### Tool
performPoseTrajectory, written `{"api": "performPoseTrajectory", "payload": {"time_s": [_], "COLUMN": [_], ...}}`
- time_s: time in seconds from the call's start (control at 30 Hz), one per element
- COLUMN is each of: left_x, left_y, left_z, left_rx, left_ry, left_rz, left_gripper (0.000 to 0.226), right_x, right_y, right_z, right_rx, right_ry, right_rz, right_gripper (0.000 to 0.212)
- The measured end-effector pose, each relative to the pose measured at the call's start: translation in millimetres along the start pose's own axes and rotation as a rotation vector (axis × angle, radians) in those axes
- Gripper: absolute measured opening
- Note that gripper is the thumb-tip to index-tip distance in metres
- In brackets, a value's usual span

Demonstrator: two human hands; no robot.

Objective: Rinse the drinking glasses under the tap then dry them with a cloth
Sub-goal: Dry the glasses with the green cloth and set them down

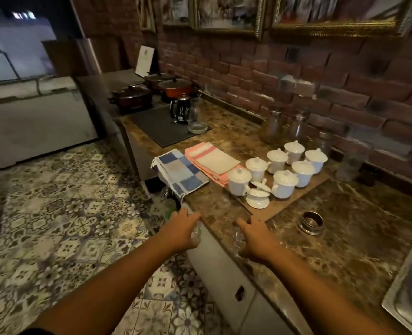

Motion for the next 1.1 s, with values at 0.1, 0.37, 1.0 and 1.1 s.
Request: {"api": "performPoseTrajectory", "payload": {"time_s": [0.1, 0.37, 1.0, 1.1], "left_x": [-41.7, -118.0, -107.9, -90.5], "left_y": [-11.6, -39.7, -20.0, -17.7], "left_z": [21.3, 61.2, 191.6, 210.5], "left_rx": [0.023, 0.010, -0.029, -0.061], "left_ry": [0.089, 0.295, 0.562, 0.601], "left_rz": [0.025, 0.090, 0.109, 0.146], "left_gripper": [0.068, 0.067, 0.065, 0.060], "right_x": [-26.6, -90.1, -55.8, -39.5], "right_y": [6.8, 16.9, 33.9, 35.6], "right_z": [21.1, 58.2, 126.0, 132.0], "right_rx": [0.012, 0.103, 0.189, 0.217], "right_ry": [0.053, 0.209, 0.415, 0.454], "right_rz": [-0.008, 0.008, 0.134, 0.152], "right_gripper": [0.080, 0.083, 0.080, 0.079]}}
Point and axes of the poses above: each hand's wrist, its own z-axis towards the middle knuckle, its own y-axis out of the palm, x = y × z, the point moved 1 cm from there along z, towards the middle knuckle, and after that the axes turned 10 degrees about z, right-handed, at the moved point
